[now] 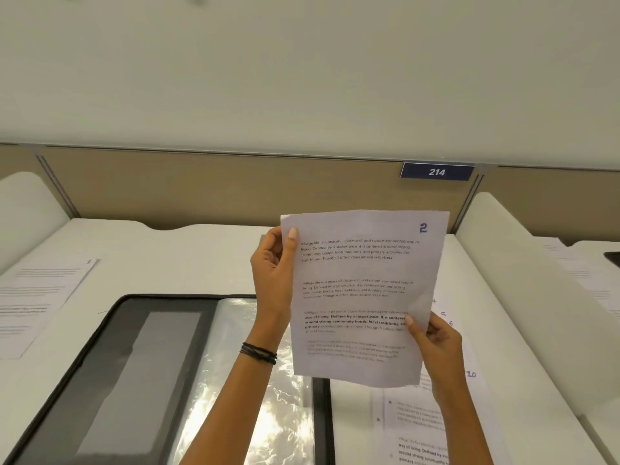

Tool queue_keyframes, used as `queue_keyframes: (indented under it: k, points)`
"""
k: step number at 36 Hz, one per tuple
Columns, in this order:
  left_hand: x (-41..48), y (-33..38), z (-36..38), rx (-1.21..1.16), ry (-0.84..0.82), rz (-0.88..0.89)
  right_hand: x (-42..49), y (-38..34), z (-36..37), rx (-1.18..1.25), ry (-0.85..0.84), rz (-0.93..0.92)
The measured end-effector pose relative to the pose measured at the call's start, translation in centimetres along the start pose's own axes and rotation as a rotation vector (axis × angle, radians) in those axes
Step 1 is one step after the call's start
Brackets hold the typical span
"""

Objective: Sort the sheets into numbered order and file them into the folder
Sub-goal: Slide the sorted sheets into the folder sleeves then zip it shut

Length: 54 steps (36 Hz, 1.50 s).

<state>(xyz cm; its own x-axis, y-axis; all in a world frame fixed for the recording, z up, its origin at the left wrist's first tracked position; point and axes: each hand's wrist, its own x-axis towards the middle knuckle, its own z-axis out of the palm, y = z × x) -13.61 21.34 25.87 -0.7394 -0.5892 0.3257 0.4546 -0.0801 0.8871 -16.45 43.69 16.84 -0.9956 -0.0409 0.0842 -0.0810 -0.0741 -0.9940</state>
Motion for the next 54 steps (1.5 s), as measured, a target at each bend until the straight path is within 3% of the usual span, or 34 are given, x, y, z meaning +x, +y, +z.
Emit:
queue_keyframes:
  k: [16, 32, 41, 54]
  points:
    - [-1.6, -3.7, -13.4, 0.350, -0.345, -0.435, -1.7, 0.3, 8.3, 0.181, 0.092, 0.087]
    - [-2.5, -2.2, -23.9, 0.177, -0.005, -0.545, -4.1, 3.2, 20.3, 0.199, 0.132, 0.252]
    - [-2.5, -2.3, -27.8, 0.166, -0.059, -0.646, -6.1, 4.2, 27.3, 0.168, 0.091, 0.287]
    - [-1.1, -2.7, -37.1, 0.200, 0.079, -0.632, -9.4, 6.4, 35.2, 0.121, -0.073, 0.303]
